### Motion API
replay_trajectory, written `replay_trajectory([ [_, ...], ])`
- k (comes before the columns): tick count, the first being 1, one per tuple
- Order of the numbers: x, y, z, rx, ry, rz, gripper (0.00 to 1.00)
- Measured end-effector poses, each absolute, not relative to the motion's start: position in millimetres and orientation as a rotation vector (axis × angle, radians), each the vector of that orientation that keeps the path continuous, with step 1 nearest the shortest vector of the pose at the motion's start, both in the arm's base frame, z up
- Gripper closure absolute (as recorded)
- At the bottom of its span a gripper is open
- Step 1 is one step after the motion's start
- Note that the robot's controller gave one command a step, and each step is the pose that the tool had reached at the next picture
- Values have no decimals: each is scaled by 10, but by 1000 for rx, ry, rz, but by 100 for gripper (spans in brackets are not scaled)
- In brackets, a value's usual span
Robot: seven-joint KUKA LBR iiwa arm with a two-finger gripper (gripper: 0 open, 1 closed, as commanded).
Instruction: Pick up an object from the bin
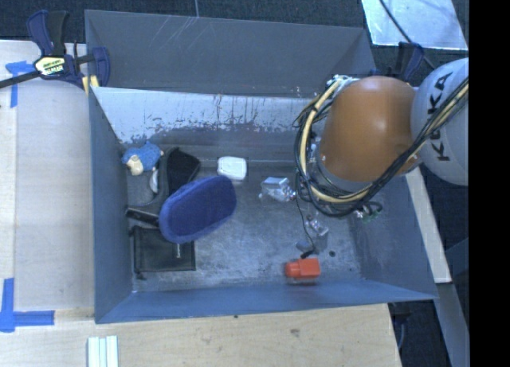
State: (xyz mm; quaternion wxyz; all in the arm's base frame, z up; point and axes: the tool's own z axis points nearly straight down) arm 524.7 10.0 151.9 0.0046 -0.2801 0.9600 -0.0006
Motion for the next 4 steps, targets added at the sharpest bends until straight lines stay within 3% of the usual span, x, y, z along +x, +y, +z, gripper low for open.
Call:
replay_trajectory([
  [1,4804,-277,1035,-908,3015,1,0],
  [2,4861,-256,738,-960,2984,-5,0],
  [3,4859,-240,747,-959,2980,-1,100],
  [4,5185,-110,2113,-879,3003,-5,100],
])
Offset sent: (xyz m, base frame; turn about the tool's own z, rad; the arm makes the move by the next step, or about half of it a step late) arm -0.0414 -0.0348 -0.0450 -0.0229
